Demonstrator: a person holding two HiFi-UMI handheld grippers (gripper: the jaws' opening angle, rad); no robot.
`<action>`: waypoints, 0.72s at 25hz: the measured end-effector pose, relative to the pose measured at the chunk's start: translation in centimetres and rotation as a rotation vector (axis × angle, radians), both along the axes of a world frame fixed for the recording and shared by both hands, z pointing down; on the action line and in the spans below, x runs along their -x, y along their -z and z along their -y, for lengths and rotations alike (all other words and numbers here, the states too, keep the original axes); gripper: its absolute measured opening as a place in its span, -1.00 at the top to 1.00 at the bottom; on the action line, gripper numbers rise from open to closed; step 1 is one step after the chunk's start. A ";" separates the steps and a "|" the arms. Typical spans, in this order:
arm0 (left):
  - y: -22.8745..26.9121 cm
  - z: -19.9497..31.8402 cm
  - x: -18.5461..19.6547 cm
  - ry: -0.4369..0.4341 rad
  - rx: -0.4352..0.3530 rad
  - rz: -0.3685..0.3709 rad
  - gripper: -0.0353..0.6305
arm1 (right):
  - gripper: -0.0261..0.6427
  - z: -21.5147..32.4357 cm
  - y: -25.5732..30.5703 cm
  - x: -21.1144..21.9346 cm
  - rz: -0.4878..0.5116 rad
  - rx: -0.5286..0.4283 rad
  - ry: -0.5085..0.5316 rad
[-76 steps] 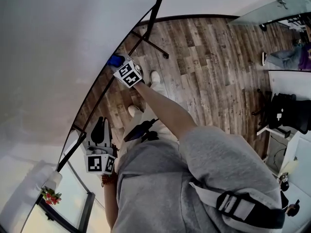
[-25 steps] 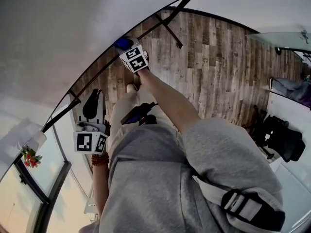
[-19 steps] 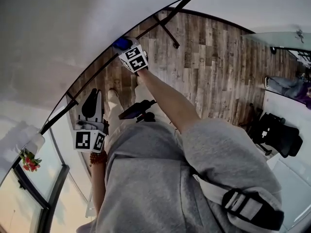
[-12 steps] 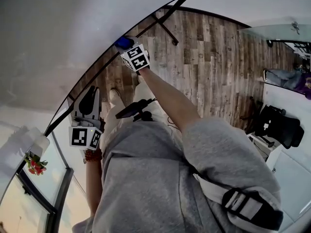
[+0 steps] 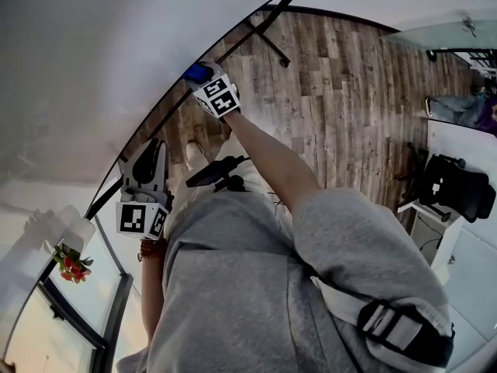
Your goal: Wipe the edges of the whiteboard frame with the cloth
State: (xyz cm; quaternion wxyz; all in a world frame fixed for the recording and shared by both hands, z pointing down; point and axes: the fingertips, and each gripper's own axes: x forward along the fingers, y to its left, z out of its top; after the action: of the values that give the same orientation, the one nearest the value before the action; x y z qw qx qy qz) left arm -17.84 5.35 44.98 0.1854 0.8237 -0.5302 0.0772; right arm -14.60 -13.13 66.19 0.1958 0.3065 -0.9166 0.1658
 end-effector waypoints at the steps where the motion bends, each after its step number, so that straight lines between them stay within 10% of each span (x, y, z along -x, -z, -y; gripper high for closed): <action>1: 0.0 -0.1 0.3 -0.004 -0.001 0.001 0.71 | 0.51 -0.2 0.0 0.3 0.000 -0.001 0.001; 18: -0.6 -1.5 3.5 -0.028 -0.006 -0.030 0.71 | 0.51 -3.1 -0.7 3.3 -0.016 0.006 0.000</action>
State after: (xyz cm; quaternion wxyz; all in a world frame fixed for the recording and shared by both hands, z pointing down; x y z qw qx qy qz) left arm -21.37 6.89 45.57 0.1895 0.8327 -0.5161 0.0659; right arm -17.91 -10.00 66.91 0.2041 0.3071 -0.9145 0.1663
